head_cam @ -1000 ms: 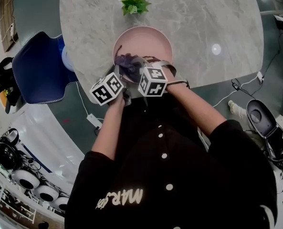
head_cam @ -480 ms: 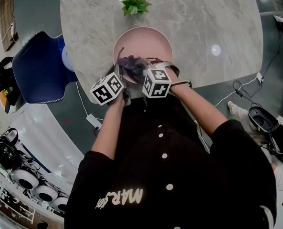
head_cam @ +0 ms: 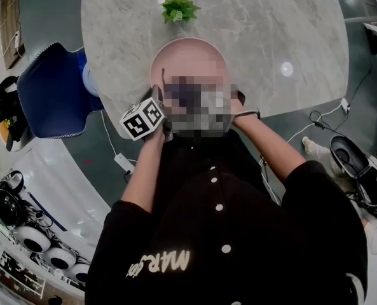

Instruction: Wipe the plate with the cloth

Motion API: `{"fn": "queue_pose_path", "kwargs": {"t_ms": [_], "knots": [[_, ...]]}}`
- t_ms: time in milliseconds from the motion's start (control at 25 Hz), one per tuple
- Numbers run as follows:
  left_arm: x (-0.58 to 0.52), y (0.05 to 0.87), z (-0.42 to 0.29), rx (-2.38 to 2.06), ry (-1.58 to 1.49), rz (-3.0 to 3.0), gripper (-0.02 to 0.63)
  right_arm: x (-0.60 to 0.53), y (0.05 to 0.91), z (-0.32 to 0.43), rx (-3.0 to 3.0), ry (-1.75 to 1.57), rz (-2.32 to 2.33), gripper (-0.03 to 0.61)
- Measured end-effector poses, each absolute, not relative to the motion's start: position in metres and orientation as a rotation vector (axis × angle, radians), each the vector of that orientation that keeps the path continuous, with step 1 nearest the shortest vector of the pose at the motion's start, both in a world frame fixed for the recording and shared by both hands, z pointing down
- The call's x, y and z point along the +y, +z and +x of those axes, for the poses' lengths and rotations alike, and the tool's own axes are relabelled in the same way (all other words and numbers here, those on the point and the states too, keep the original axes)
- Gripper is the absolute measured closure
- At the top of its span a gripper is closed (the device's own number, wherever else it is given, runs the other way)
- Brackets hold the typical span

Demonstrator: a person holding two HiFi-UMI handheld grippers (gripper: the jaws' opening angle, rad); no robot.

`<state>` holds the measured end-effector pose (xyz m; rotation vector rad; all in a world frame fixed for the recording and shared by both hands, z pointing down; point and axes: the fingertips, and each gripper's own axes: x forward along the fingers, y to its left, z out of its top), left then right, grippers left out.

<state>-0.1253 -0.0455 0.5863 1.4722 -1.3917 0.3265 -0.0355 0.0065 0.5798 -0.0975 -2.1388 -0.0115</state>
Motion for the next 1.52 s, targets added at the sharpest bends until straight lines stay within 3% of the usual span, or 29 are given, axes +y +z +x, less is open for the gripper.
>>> {"fn": "queue_pose_path", "kwargs": {"t_ms": [1520], "knots": [[-0.046,0.585,-0.125,-1.375,0.349,1.492,0.584,-0.017,0.584,0.029,-1.968,-0.014,-0.048,0.436]]}}
